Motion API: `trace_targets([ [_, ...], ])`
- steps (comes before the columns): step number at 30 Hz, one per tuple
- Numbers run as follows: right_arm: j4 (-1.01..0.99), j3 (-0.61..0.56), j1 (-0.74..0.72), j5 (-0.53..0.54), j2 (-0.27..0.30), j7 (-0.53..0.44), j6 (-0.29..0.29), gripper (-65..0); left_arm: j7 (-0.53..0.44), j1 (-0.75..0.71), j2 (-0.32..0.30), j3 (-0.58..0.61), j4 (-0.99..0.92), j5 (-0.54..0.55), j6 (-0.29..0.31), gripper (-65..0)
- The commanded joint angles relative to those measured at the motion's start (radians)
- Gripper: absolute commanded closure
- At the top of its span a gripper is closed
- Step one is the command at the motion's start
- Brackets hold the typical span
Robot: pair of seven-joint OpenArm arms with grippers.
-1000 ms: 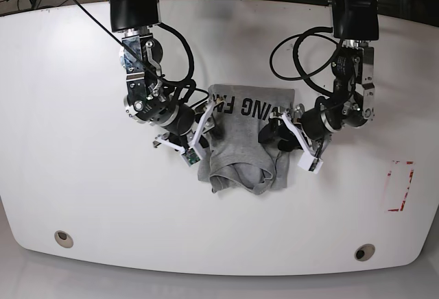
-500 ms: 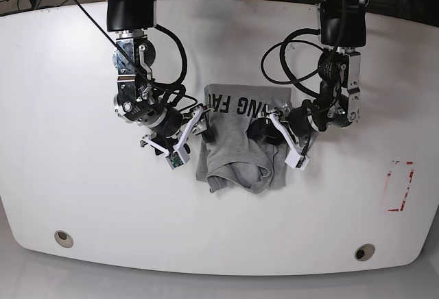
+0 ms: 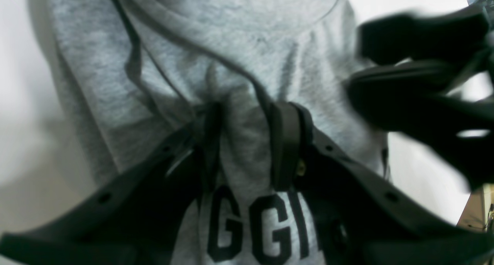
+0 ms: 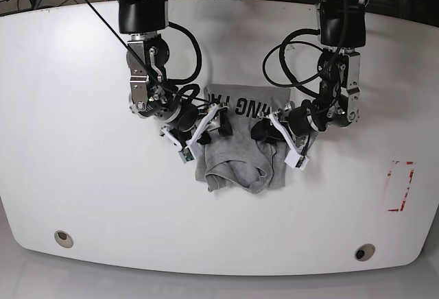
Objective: Fold the T-shirt properly
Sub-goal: 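Tuck the grasped edge under the bundle with both grippers, then release with the right gripper and grasp the bundle center with the left gripper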
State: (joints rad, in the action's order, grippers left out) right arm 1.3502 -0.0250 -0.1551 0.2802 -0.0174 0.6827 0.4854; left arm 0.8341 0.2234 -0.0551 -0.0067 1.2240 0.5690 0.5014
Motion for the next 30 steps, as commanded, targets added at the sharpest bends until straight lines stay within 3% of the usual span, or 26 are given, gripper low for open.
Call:
trace_targets([
  [1,0.004,0.001,-0.025,0.017,-0.002,-0.045,0.003,-24.7,-0.016,0.015,-0.001,-0.002,0.023,0.021,0.010,-17.5],
  [4,0.002,0.001,-0.024,0.020,0.001,-0.047,0.005,-13.6,-0.016,0.015,-0.004,-0.005,0.017,0.021,0.010,-11.8],
  [6,0.002,0.001,-0.024,0.020,0.003,-0.045,0.005,-11.3,-0.016,0.015,-0.005,-0.006,0.017,0.019,0.009,-9.4],
  [22,0.004,0.003,-0.027,0.023,0.073,-0.045,0.005,-14.0,-0.014,0.001,-0.088,-0.008,0.020,0.021,0.009,-9.2],
  [30,0.005,0.003,-0.027,0.023,0.081,-0.045,0.005,-14.6,-0.014,0.001,-0.110,-0.009,0.023,0.030,0.010,-9.4],
])
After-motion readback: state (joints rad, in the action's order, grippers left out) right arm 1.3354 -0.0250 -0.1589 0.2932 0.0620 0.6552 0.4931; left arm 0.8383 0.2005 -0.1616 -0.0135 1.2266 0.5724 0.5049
